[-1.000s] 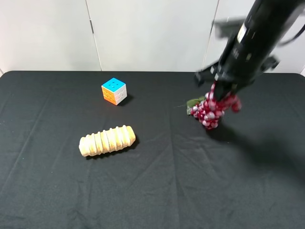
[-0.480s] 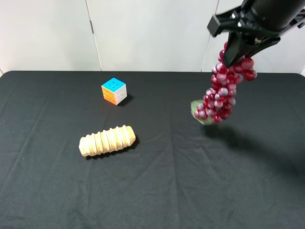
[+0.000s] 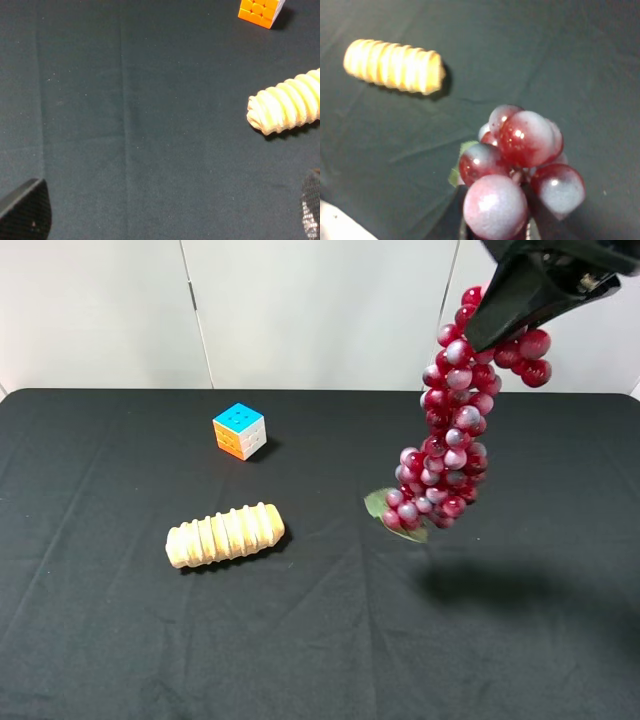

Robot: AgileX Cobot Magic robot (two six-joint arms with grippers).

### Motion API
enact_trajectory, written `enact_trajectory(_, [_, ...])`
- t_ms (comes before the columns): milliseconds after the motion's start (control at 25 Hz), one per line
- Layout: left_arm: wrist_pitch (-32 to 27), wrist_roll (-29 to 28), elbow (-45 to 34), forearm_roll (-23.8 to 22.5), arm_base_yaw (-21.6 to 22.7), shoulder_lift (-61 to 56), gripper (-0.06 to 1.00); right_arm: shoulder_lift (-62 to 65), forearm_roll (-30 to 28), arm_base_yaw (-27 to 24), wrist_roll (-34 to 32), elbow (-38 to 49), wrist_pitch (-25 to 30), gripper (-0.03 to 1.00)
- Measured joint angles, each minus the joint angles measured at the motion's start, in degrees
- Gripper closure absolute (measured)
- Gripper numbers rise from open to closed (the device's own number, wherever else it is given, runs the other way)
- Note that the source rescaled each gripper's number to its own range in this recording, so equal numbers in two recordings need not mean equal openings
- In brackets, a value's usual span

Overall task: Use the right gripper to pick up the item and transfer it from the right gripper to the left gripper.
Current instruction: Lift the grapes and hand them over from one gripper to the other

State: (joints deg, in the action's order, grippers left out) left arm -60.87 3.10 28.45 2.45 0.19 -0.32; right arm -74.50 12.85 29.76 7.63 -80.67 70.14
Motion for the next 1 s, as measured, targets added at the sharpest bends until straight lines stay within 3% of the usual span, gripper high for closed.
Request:
enact_trajectory(240, [0.00, 2.96, 0.00, 4.63, 0.00, 0.32, -0.04, 0.85, 4.29, 0.00, 12.34, 0.00, 0.14, 0.97])
enact_trajectory(360, [-0.06, 8.08, 0.95, 8.82, 0.00, 4.43, -0.04, 0.85, 5.54, 0.00, 17.42, 0.00, 0.14, 0.97])
enact_trajectory(600, [1.91, 19.58, 4.78, 12.39, -0.23, 17.93, -0.04, 0.85, 6.50, 0.00, 25.69, 0.00, 0.14, 0.97])
enact_trajectory(760, [9.04, 25.72, 5.58, 15.40, -5.53, 24.62, -0.04, 0.85, 8.84, 0.00, 29.51, 0.00, 0.16, 0.97])
enact_trajectory(1000, [18.68, 28.16, 5.70, 15.93, -19.50, 35.98, -0.04, 0.85, 11.51, 0.00, 30.96, 0.00, 0.16, 0.97])
